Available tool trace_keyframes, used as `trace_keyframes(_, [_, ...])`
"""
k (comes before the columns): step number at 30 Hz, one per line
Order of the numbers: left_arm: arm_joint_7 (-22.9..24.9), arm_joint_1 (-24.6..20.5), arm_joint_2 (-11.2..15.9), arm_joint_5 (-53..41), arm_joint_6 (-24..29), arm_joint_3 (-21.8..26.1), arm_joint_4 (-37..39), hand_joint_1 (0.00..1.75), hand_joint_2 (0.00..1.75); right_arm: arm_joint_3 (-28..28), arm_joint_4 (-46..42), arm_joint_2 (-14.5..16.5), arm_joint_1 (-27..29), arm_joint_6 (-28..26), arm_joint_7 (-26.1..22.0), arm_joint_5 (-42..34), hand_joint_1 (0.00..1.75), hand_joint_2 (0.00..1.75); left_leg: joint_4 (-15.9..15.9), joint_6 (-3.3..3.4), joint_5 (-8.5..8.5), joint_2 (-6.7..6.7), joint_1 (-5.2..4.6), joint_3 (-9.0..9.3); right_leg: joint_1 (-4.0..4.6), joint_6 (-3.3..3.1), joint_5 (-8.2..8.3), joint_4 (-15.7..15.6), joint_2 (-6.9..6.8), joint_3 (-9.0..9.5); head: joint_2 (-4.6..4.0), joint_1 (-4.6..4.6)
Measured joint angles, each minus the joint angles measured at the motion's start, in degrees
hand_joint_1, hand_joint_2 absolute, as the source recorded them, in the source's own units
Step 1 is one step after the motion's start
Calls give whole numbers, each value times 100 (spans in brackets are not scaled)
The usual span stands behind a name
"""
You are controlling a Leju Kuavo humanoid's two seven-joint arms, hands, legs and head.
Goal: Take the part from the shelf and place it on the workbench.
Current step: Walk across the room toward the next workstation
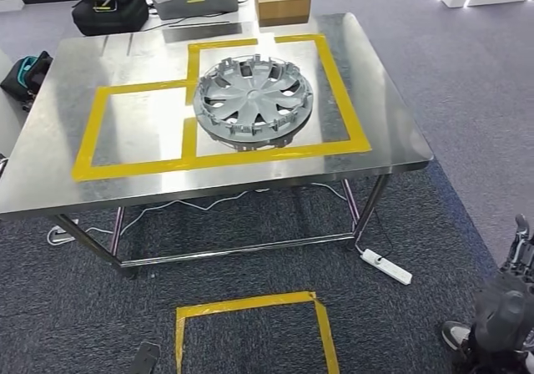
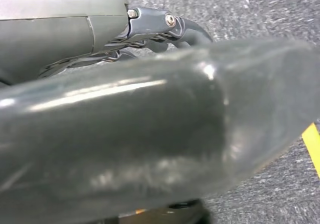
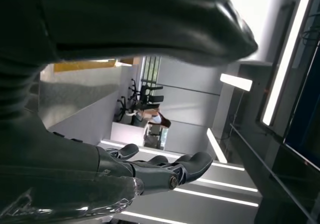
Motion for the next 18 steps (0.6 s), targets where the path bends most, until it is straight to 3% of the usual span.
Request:
trace_keyframes(2, [18,-4,-12,5,56,-1,0,0,0,-12,-2,19,-3,12,3,19,0,0,-592,34,124,-175,24,340,2,45,14,24,96,-57,1,2])
trace_keyframes(3, [41,-11,-20,12,90,-1,0,0,0,-24,-3,26,-3,18,7,22,0,0,-703,56,99,-215,30,397,4,78,25,34,145,-92,1,4])
trace_keyframes(5, [106,-35,-43,41,158,2,0,0,0,-60,-5,39,13,31,20,14,0,0,-754,114,70,-129,40,386,-3,149,38,51,217,-154,1,7])
trace_keyframes(6, [135,-48,-53,54,188,4,0,0,0,-82,-5,46,22,36,26,8,0,0,-762,153,76,-74,45,376,-3,183,-3,107,170,-209,2,20])
trace_keyframes(8, [174,-58,-77,67,228,10,0,0,0,-124,-5,57,25,43,35,-1,0,0,-784,220,93,50,50,366,-4,234,-287,558,-50,-433,1,53])
trace_keyframes(10, [194,-46,-88,71,252,16,0,0,0,-141,-2,68,24,44,43,-7,0,0,-780,248,95,176,31,352,-5,274,-683,1365,-236,-820,0,74])
trace_keyframes(11, [193,-39,-91,76,277,20,0,0,0,-146,2,75,32,45,47,-4,0,0,-778,253,95,243,21,349,-7,286,-786,1675,-267,-968,1,74])
trace_keyframes(12, [179,-37,-92,90,321,22,0,0,0,-154,5,82,44,45,51,2,0,0,-776,255,94,304,15,347,-8,292,-769,1773,-283,-1012,1,73])
trace_keyframes(13, [155,-37,-96,108,392,28,0,0,0,-167,8,91,60,47,55,7,0,0,-774,255,91,364,12,352,-8,290,-641,1628,-302,-935,1,74])
trace_keyframes(16, [103,-35,-114,164,668,56,0,0,0,-221,8,139,102,97,61,10,0,0,-750,215,58,511,-13,384,0,263,-97,466,-542,-322,1,77])
trace_keyframes(18, [128,-24,-119,216,798,88,0,0,0,-270,8,186,117,145,65,7,0,0,-723,163,43,587,-44,389,16,222,13,122,-623,-146,1,67])
